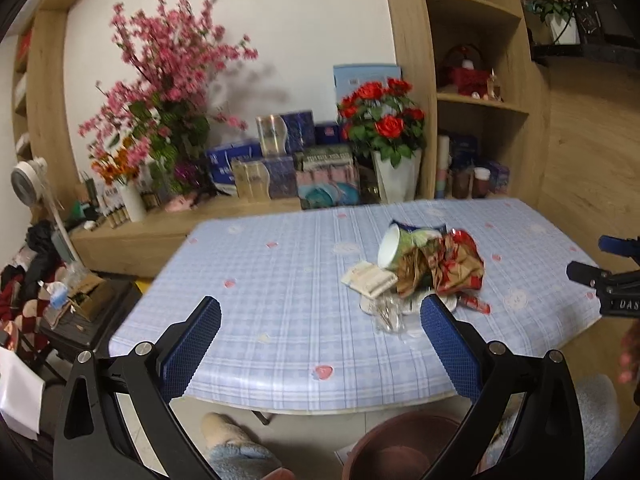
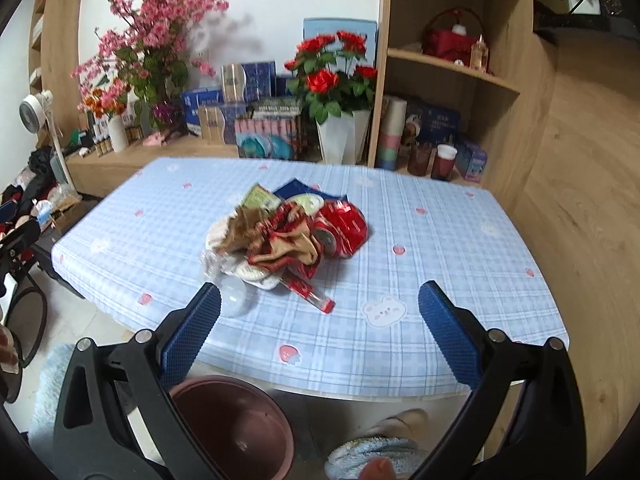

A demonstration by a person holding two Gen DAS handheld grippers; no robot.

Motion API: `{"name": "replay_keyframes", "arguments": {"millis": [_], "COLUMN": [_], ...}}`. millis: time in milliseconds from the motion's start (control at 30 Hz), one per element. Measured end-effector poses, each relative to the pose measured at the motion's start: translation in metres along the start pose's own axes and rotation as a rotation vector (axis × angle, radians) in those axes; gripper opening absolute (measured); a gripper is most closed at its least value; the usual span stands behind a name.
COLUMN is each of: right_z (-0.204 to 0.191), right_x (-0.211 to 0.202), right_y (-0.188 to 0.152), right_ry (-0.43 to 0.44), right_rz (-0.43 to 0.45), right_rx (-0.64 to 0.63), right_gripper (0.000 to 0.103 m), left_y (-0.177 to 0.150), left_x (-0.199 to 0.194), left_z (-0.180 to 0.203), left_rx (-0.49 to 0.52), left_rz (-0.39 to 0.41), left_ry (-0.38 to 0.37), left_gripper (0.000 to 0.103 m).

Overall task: Collect trash
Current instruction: 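Reach the right gripper into the crumpled brown-red paper wrapping and close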

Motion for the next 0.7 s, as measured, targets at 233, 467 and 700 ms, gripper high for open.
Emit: {"name": "replay_keyframes", "arguments": {"millis": [233,467,700], "right_z": [0.012,-0.003,-0.048], "right_x": [0.043,0.104,0.165], "right_y": [-0.006,-0.004,0.01], "right_ry": [-0.012,-0.021,0.053], "right_rz": [-0.042,-0.108,-0.12], "right_rx": [-0.021,-0.108,-0.177], "right_gripper": [0.098,0.097,0.097], "left_y": [-0.022,-0.033,-0.05], "left_x": [0.034,0.061,0.089], "left_z": [-0.003,-0.013,-0.038], "left_rx": [0.003,-0.067,-0.132], "left_rz": [-0.031,-0.053,-0.12], "left_ry": [0.001,-0.025,0.001], "left_gripper": [0.098,0.098,0.098]}}
Point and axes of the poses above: each gripper's, at about its wrist camera, not at the fingertips, and x roughly the way its jaws point, z to its right, y to its top, the point moved 10 cm from there along x, roughly the way its jaws point, and after that the axes turned 1 degree about -y, right-handed, at the moved point
